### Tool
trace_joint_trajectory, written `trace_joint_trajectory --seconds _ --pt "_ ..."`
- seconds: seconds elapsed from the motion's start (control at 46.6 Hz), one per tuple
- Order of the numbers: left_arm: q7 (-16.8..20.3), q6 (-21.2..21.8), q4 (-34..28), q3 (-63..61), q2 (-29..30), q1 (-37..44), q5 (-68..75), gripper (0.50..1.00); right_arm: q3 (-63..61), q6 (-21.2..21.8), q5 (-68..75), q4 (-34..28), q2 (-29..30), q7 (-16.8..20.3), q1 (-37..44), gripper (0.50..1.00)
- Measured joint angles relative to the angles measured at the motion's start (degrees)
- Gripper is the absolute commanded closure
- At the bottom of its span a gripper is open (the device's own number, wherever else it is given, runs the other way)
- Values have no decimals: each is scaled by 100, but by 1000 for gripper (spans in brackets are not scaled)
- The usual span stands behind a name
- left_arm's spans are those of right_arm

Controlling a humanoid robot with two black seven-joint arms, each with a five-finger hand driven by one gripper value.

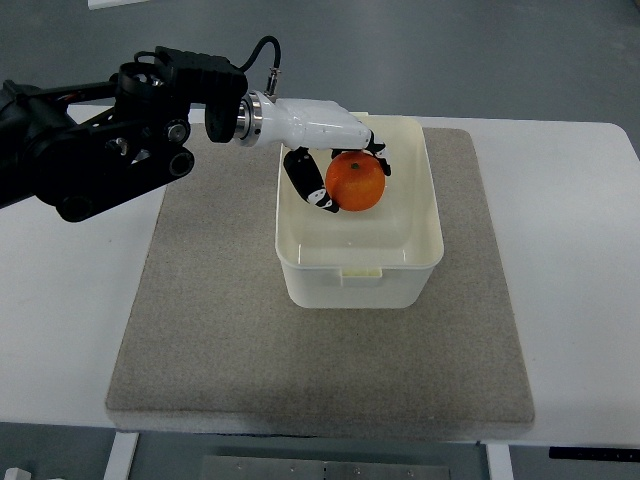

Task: Put orange in box with left hand
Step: 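Carry the orange over the white box with the left hand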

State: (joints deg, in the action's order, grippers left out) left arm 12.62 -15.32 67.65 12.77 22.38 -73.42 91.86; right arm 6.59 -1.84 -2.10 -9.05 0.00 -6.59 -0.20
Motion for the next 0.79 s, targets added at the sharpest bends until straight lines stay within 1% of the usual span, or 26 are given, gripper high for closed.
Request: trace_joint_trajectory --seconds 0.086,0.107,0.15,0.172,0.215,0.236,0.258,0.279,0.301,0.387,0.623,0.687,0.794 --pt "0 145 -15 -16 -5 67 15 727 0 0 0 0 0 0 1 568" --pt "0 153 -20 -17 -6 82 15 707 0 0 0 0 0 1 -1 568" --pt "1 160 -23 -19 -6 106 15 639 0 0 0 0 0 1 0 568" --pt "2 160 -23 -19 -6 112 16 622 0 0 0 0 0 0 -1 568" --pt "2 162 -24 -19 -6 116 16 609 0 0 0 0 0 1 -4 568" --pt "3 162 -24 -19 -6 121 15 583 0 0 0 0 0 1 -5 568" --pt "3 162 -24 -19 -6 124 15 543 0 0 0 0 0 1 -5 568" --pt "3 162 -24 -19 -4 125 14 523 0 0 0 0 0 1 -6 568" --pt "3 162 -24 -18 -2 125 8 517 0 0 0 0 0 1 -4 568" --pt "4 162 -23 -17 5 125 -40 508 0 0 0 0 0 1 -1 570" --pt "4 154 -17 107 97 95 -271 506 0 0 0 0 0 1 2 568" --pt "5 163 -15 215 156 94 -536 506 0 0 0 0 0 0 -1 568" --pt "7 179 -28 631 382 88 -1366 506 0 0 0 0 0 1 2 568"
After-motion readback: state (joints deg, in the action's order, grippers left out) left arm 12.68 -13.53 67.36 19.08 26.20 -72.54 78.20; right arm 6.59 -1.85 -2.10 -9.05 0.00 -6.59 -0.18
